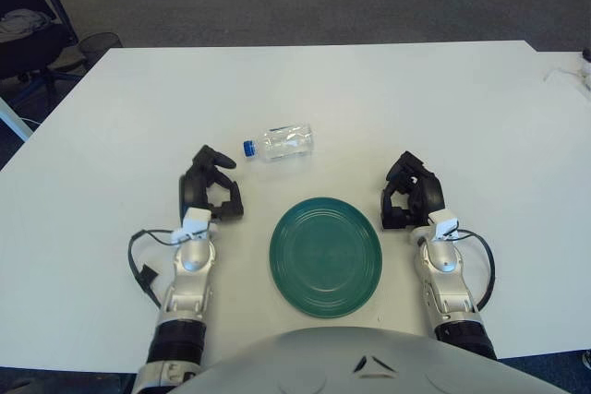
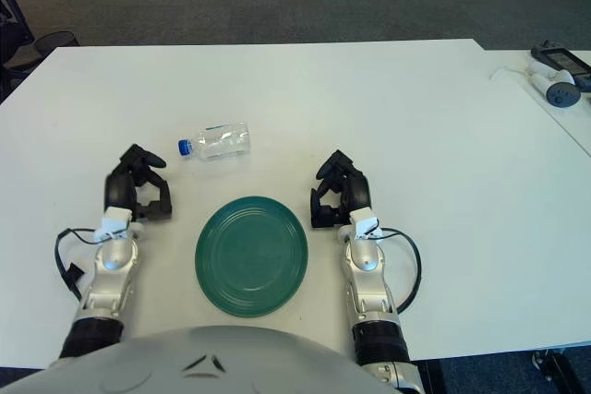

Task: Put the bottle into the plate.

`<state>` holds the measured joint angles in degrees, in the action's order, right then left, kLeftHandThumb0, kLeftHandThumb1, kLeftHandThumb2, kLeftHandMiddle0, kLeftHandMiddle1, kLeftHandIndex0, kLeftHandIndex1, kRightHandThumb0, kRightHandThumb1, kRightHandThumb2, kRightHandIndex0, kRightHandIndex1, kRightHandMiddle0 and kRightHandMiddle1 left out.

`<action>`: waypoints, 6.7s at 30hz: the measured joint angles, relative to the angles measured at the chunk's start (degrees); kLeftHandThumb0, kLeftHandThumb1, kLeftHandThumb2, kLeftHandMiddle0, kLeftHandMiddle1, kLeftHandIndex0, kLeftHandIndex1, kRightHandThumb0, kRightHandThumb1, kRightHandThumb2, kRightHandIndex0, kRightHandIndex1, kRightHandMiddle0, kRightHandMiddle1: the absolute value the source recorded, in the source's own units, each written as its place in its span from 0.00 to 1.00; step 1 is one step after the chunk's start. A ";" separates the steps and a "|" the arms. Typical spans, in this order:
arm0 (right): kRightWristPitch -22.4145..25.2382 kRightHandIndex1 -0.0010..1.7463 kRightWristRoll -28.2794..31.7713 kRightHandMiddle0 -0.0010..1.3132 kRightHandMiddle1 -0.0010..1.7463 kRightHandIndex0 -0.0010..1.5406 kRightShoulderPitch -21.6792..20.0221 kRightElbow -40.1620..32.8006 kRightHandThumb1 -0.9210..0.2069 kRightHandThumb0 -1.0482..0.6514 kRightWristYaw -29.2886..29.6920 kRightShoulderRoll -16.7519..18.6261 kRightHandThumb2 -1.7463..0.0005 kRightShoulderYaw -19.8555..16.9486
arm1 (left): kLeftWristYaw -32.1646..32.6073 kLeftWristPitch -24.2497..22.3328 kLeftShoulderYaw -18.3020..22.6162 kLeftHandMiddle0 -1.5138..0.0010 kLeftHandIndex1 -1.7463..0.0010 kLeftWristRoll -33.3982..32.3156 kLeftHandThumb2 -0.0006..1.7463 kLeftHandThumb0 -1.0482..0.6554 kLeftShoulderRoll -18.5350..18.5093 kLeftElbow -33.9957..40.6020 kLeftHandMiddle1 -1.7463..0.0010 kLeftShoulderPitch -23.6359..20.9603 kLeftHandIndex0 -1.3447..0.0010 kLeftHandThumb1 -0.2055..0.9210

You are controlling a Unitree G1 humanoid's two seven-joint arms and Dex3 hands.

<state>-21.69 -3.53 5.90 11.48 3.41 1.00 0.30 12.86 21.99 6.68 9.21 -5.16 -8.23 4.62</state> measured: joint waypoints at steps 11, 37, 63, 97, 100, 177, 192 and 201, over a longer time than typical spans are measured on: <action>-0.13 0.92 -0.04 0.51 1.00 0.61 -1.81 2.08 0.87 0.62 0.07 0.24 0.02 0.11 | -1.54 -5.15 3.66 0.43 0.00 0.65 0.95 0.61 -6.86 4.07 0.03 -11.46 0.53 0.18; -4.29 0.94 0.48 0.51 1.00 0.60 -5.31 7.91 0.88 0.62 -0.41 0.42 0.02 -0.29 | -2.94 -7.32 -8.82 0.96 0.09 18.17 0.32 0.16 -12.54 -4.53 0.11 -31.97 0.95 0.87; -4.76 0.93 -0.88 0.52 1.00 0.61 -6.32 9.10 0.89 0.62 3.20 1.07 0.01 -0.20 | -34.05 -15.64 -23.46 1.00 1.00 18.10 0.11 0.00 -17.31 -11.72 1.00 -37.58 1.00 1.00; -4.30 0.95 -1.48 0.52 1.00 0.60 -6.96 10.03 0.88 0.62 3.26 1.43 0.01 0.08 | -34.66 -27.20 -32.88 1.00 1.00 34.79 0.09 0.00 -18.25 -14.92 1.00 -40.59 1.00 1.00; -4.30 0.95 -1.51 0.52 1.00 0.60 -6.95 10.03 0.88 0.61 3.39 1.46 0.01 0.08 | -34.38 -27.66 -33.63 1.00 1.00 35.58 0.09 0.00 -17.91 -17.07 1.00 -41.63 1.00 1.00; -2.18 0.98 -1.86 0.53 1.00 0.58 -6.71 9.41 0.88 0.61 5.15 2.40 0.00 0.19 | 5.46 6.04 -46.36 0.57 0.09 37.90 0.81 0.57 -8.80 -53.50 0.02 -47.92 0.51 0.33; -1.80 0.99 -1.77 0.50 1.00 0.56 -6.48 9.29 0.85 0.61 5.03 2.55 0.02 0.23 | 21.75 3.76 -52.84 0.46 0.00 43.46 0.92 0.61 -9.33 -55.25 0.03 -47.79 0.57 0.23; -1.82 0.98 -1.74 0.50 1.00 0.56 -6.45 9.22 0.84 0.62 4.60 2.51 0.03 0.24 | 24.02 3.85 -54.32 0.46 0.00 43.56 0.91 0.61 -10.18 -55.29 0.04 -47.85 0.58 0.24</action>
<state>-23.51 -5.27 -0.55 20.70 8.01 3.51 0.54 36.88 25.84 -47.63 52.77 -15.33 -63.53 -43.23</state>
